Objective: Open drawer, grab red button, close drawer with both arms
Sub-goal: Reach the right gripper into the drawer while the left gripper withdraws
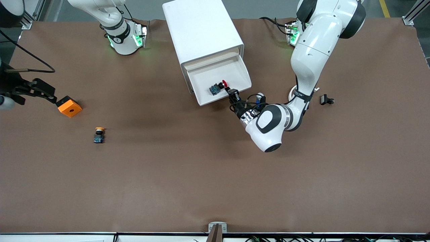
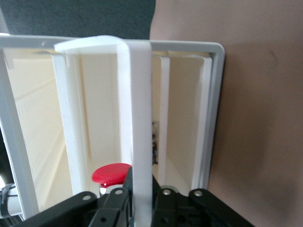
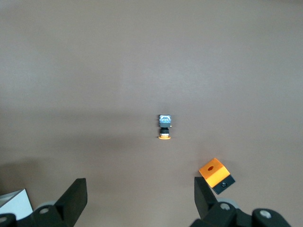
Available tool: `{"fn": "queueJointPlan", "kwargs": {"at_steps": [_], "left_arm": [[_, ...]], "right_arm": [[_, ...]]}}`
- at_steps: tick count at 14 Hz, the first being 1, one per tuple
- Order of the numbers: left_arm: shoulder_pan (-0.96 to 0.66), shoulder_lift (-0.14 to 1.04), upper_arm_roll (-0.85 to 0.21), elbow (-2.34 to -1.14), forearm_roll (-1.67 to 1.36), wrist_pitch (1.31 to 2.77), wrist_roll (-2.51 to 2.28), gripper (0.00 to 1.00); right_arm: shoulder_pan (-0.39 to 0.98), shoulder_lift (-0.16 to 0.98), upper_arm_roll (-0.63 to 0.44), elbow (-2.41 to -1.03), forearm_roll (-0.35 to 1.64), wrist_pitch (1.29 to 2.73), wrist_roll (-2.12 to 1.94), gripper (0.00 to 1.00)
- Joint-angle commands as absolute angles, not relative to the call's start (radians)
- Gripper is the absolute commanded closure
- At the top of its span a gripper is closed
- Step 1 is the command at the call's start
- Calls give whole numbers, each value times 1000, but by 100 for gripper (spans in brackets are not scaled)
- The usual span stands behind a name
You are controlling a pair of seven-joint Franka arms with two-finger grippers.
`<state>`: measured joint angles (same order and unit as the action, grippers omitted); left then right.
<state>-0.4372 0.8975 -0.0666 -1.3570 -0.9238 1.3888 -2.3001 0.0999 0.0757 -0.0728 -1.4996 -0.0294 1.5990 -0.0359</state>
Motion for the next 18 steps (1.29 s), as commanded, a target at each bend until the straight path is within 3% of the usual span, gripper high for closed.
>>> {"fn": "queueJointPlan", "kwargs": {"at_steps": [1,6,13,18], "left_arm": [[-413,899,-60,-1330,-920,1413,-2258,0],[-342,887,-46,-1278,-905,1411,-2250,0],[-247,833,76,-1227,-854,1402,-2008,0],[-241,792,146,-1193,-724,1408,-1676,0]], "right_arm": [[143,115,-75,-1470,-17,1632,36,0],[262,153,-75,-1477,-20,1663,361,0],[613,242,-75,-1471,-15,1644,1222,0],[716,314,-75,-1473,136,1724,1359,0]]}}
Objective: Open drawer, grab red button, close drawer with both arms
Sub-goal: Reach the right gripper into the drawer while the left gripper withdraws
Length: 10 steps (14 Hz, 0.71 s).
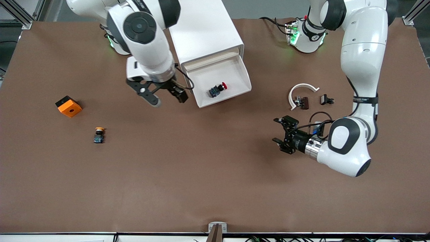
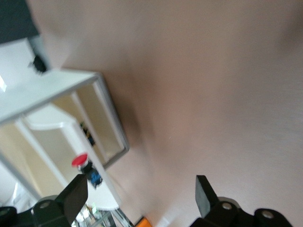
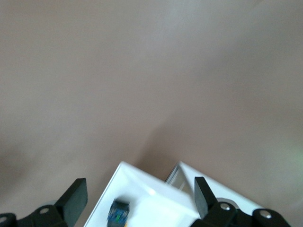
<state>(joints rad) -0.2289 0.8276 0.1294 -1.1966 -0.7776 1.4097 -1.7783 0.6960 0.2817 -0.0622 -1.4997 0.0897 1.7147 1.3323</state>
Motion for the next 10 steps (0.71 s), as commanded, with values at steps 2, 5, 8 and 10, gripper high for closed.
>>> {"fn": "queueJointPlan", "kwargs": {"at_steps": [2,5,8,10], "left_arm": [[-244,772,175,-1192,-677,1410,-1580,0],[-244,714,181,-1195,-516,1411,-1331,0],[-258,618,172,-1201,-349,1408,-1036,0],[-244,586,173,-1206,-339,1408,-864,0]], "right_arm": [[761,343,-75,-1477,138,1756,1386,0],[808,382,-75,-1482,137,1816,1480,0],[827,419,-75,-1483,135,1828,1480,0],[839,436,-75,-1492,137,1848,1479,0]]}}
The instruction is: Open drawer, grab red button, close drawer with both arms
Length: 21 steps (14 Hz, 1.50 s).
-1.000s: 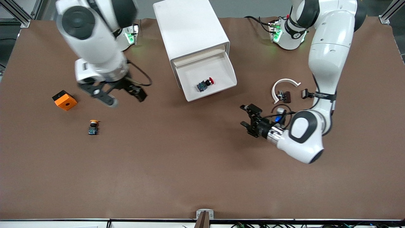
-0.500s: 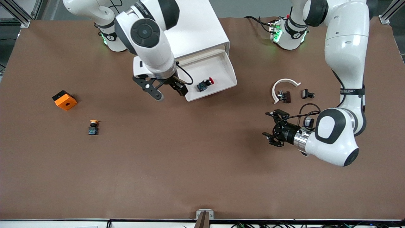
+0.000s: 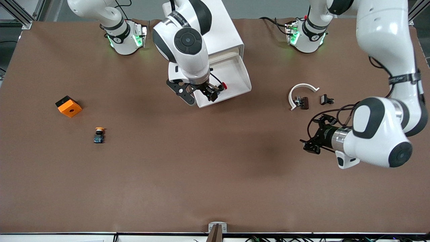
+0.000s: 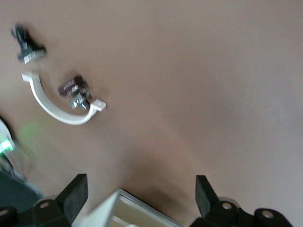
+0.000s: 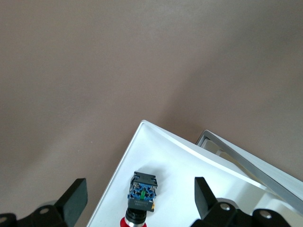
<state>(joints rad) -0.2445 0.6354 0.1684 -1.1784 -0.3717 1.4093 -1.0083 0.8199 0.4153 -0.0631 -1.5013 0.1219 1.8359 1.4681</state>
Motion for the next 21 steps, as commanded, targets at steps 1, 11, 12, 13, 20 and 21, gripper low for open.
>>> {"fn": "queueJointPlan", "kwargs": {"at_steps": [1,11,12,13,20,21], "left_arm": [[-238,568,175,-1216,-333,1408,-754,0],[-250,349,126,-1490,-206,1656,-420,0],[-252,312,123,-1552,-206,1696,-420,0],[-249,289,121,-1572,-206,1707,-419,0],[-250,272,91,-1571,-206,1704,-390,0],[-250,270,92,-1572,-206,1703,-391,0]], "right_arm": [[851,437,-75,-1508,137,1865,1480,0],[907,483,-75,-1562,161,1928,1496,0],[910,491,-75,-1562,161,1928,1496,0],[910,498,-75,-1562,161,1931,1496,0],[920,518,-75,-1559,173,1957,1497,10],[920,518,-75,-1559,175,1956,1497,24]]}}
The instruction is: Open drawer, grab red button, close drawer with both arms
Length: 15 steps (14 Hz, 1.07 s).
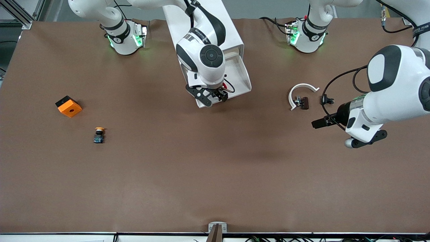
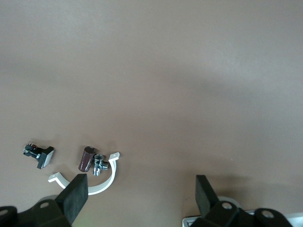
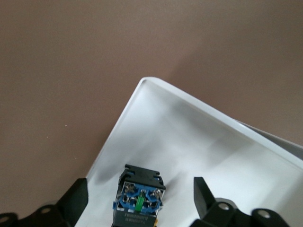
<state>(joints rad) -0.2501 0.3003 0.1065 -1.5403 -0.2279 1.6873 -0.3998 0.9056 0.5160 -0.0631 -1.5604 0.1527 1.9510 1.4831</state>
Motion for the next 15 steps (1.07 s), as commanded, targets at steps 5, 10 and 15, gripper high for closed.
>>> {"fn": "queueJointPlan", "kwargs": {"at_steps": [5,10,15], "left_arm": [[-252,290,91,-1572,-207,1712,-391,0],[-282,314,72,-1569,-209,1745,-413,0],[-403,445,69,-1566,-222,1884,-514,0]], "right_arm": [[920,518,-75,-1552,178,1951,1497,80],[850,502,-81,-1415,176,1751,1474,80],[625,430,-83,-1313,166,1483,1040,80]]}}
